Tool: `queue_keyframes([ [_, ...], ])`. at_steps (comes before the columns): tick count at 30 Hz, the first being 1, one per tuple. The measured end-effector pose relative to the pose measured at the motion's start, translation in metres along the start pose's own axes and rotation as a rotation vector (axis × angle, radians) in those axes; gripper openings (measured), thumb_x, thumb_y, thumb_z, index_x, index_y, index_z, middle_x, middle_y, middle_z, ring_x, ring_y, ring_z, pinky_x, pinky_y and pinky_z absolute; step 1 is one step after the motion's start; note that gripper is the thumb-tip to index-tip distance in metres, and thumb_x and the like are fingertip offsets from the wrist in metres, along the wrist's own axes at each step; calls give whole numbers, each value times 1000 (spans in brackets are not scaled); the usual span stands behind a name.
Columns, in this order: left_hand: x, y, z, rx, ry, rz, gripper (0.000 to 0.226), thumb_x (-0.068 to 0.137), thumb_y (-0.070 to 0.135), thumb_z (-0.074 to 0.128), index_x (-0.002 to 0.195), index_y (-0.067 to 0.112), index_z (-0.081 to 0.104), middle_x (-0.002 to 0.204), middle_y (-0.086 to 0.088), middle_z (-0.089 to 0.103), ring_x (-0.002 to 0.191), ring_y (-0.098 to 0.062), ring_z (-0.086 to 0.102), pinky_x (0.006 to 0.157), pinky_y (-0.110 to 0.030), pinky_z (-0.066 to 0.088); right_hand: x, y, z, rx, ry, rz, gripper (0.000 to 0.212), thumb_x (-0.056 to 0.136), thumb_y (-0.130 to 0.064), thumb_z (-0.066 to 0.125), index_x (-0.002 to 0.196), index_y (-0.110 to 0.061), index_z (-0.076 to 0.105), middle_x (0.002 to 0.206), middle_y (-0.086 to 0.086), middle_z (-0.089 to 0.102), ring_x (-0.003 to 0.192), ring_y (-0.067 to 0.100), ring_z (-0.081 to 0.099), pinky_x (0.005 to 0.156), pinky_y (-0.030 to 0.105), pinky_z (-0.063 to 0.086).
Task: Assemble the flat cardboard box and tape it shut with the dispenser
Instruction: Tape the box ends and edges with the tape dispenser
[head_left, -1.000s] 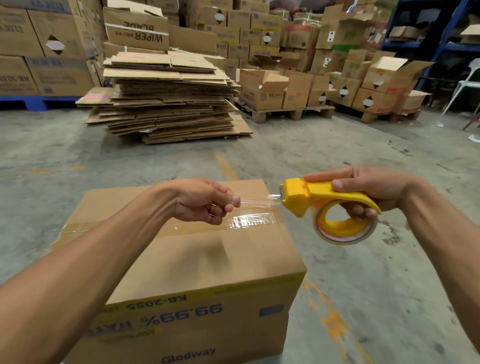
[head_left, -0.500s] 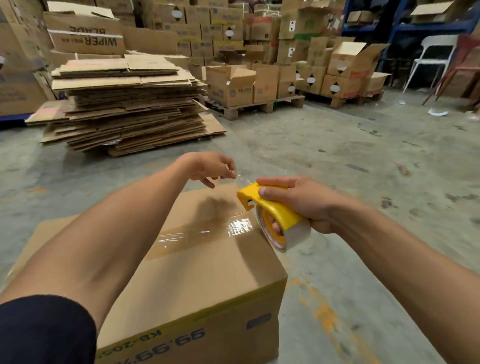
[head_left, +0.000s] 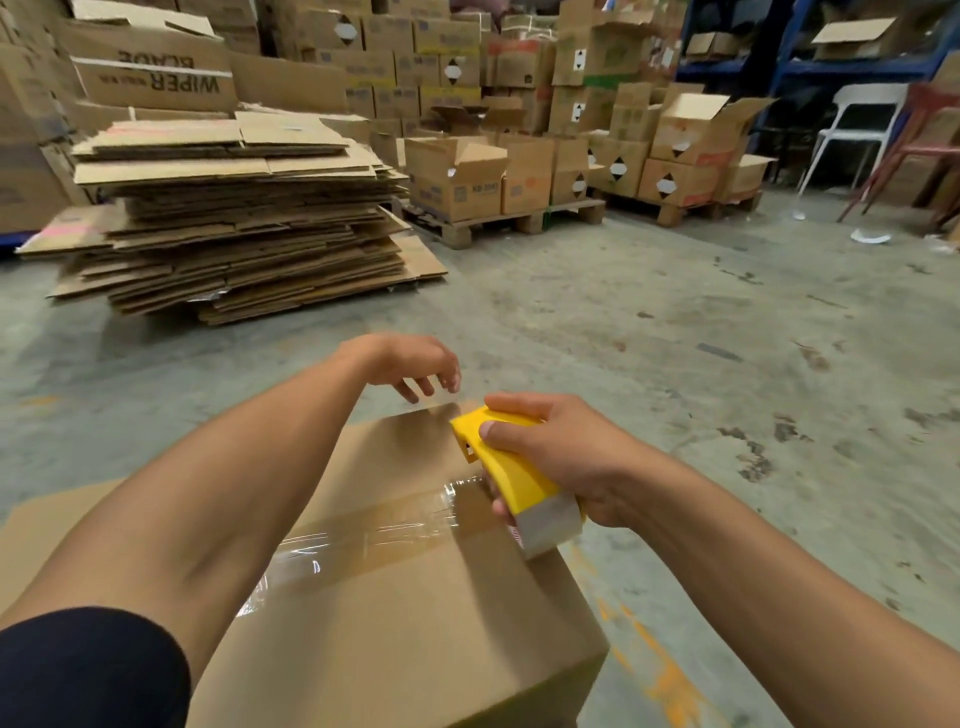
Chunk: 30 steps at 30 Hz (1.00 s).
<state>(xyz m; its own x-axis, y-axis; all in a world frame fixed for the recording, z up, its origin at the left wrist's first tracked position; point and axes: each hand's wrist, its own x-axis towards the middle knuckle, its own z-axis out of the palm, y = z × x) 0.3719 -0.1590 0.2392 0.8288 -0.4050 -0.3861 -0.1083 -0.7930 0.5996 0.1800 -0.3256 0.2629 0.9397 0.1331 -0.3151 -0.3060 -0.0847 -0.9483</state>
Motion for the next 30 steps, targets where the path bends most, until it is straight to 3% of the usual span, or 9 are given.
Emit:
queue_keyframes([
  [5, 4, -1, -6, 54, 27, 125, 19, 98, 27, 51, 96, 13, 62, 86, -3, 64, 78, -16, 59, 78, -35, 49, 5, -2, 3, 45, 3, 1, 48, 94, -15, 64, 139, -23, 51, 109, 23, 57, 48, 32, 63, 49, 34, 55],
  [8, 9, -6, 0, 144, 86, 183, 18, 98, 30, 53, 93, 17, 64, 79, -1, 59, 72, -15, 54, 69, -30, 49, 9, -1, 8, 43, 25, 3, 49, 94, -14, 64, 140, -23, 50, 114, 24, 56, 47, 31, 63, 45, 33, 55],
  [14, 18, -17, 13, 125, 94, 197, 16, 97, 34, 55, 96, 22, 65, 82, -3, 54, 77, -17, 53, 65, -28, 50, 13, -2, 15, 32, 51, 2, 50, 95, -14, 62, 142, -22, 48, 126, 29, 55, 46, 31, 63, 44, 32, 56],
  [20, 25, -24, 15, 84, 86, 191, 17, 97, 31, 56, 98, 18, 66, 80, -4, 52, 76, -17, 52, 70, -30, 56, 14, -1, 14, 37, 53, 4, 50, 95, -15, 61, 143, -22, 47, 117, 24, 56, 46, 29, 64, 43, 30, 54],
  [25, 28, -31, 21, 47, 103, 231, 14, 96, 30, 57, 93, 21, 67, 78, -4, 53, 75, -18, 50, 68, -33, 51, 15, -2, 14, 36, 54, -3, 48, 95, -14, 61, 141, -22, 49, 114, 24, 55, 45, 27, 63, 41, 29, 53],
  [30, 31, -42, 28, 44, 139, 248, 12, 94, 38, 57, 88, 34, 65, 89, 1, 63, 84, -16, 56, 80, -36, 48, 14, -2, 15, 52, 49, 11, 44, 95, -15, 62, 136, -25, 53, 113, 26, 57, 47, 29, 63, 43, 31, 55],
])
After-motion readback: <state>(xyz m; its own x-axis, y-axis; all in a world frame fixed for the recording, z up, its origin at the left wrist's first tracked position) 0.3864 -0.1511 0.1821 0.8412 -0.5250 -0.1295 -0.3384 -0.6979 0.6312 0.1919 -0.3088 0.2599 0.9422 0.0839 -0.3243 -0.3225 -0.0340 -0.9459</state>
